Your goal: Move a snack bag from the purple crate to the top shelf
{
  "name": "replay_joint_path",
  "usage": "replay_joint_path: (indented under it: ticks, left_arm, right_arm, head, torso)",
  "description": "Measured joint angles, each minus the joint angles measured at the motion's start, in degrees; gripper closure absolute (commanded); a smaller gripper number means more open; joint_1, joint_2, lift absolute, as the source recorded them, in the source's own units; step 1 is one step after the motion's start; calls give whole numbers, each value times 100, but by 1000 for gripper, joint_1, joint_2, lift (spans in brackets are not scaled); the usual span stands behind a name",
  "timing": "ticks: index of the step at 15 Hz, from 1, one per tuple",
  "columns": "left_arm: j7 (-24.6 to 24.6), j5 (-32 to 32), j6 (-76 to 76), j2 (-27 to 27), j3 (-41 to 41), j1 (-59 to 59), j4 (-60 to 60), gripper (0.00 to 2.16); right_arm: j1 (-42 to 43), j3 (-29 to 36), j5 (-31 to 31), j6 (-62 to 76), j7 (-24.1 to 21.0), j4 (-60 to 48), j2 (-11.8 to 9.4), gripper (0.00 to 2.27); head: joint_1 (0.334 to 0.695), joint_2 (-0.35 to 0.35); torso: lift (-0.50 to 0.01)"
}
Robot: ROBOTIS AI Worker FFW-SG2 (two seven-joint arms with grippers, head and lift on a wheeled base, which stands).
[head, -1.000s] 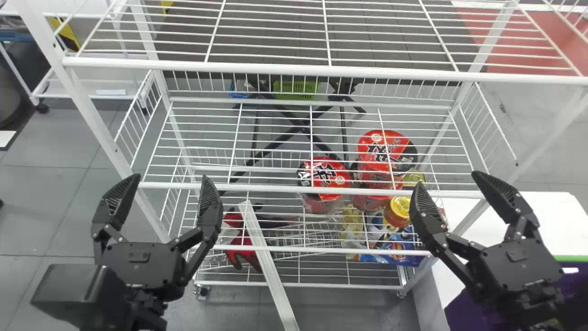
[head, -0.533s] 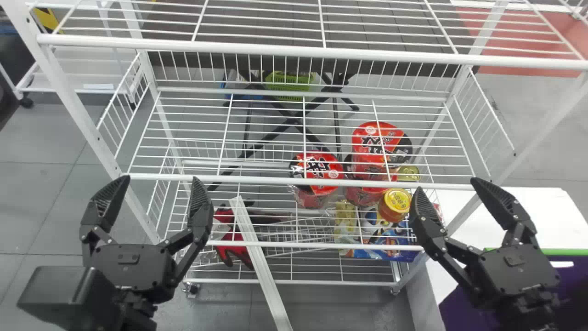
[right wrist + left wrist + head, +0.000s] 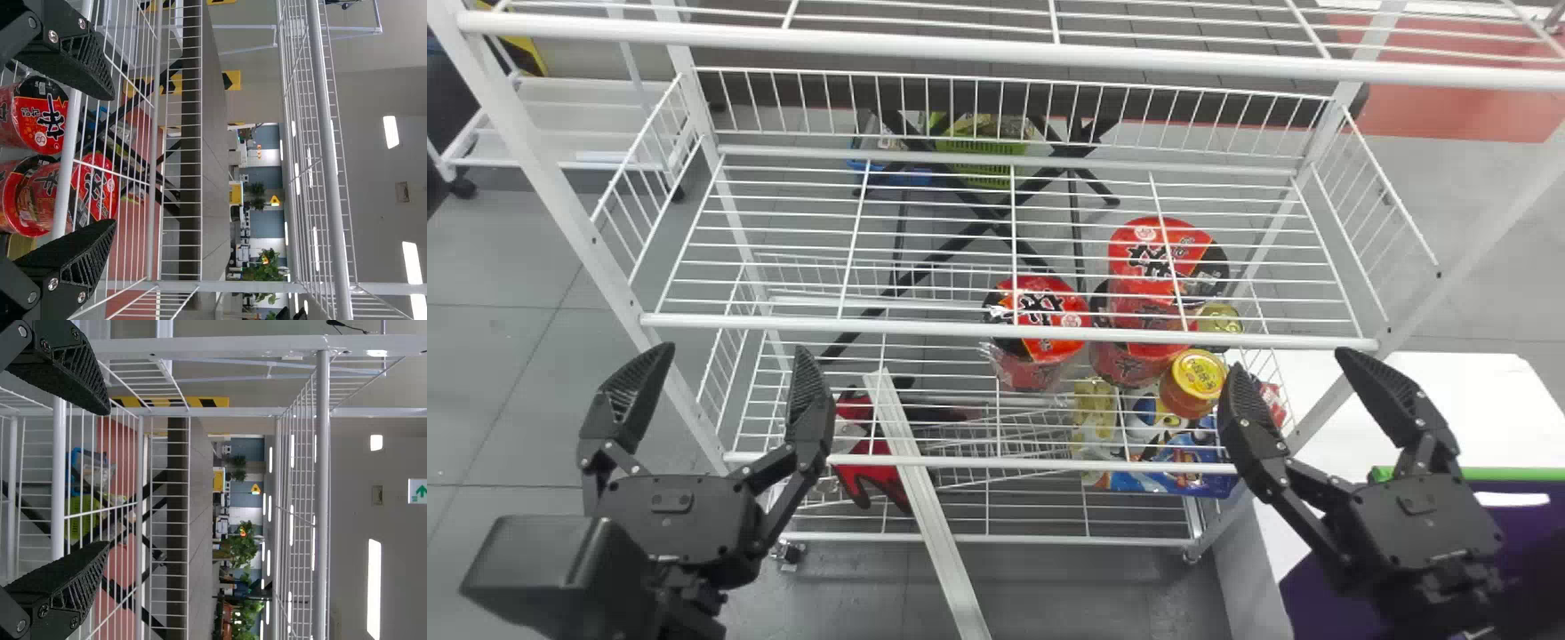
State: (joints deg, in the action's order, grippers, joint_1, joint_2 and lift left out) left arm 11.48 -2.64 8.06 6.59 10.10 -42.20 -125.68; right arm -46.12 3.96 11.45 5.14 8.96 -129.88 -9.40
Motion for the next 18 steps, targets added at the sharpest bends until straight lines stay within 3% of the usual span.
replay_joint_path:
  ticks: [18]
  left_arm:
    - [-14,9,71,0,0,9,26,120]
  right_arm:
    - [113,18,-39,73,97,38,38,178]
  head:
    - [695,-68]
  torso:
    - [-454]
